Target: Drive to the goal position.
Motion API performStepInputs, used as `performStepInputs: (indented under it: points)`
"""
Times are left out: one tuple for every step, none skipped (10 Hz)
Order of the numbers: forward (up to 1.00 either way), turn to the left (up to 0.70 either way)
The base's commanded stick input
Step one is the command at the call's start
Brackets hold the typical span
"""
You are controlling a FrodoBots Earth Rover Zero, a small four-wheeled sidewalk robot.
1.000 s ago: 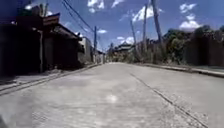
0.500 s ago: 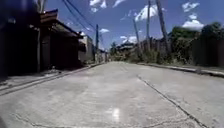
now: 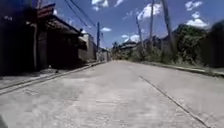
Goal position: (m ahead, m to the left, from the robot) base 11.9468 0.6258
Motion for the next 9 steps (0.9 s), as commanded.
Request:
performStepInputs:
  points:
    - [1.00,-0.40]
    - [1.00,-0.40]
    - [1.00,-0.40]
    - [1.00,0.00]
    - [1.00,0.00]
    - [1.00,0.00]
    - [1.00,0.00]
    - [1.00,0.00]
    - [1.00,0.00]
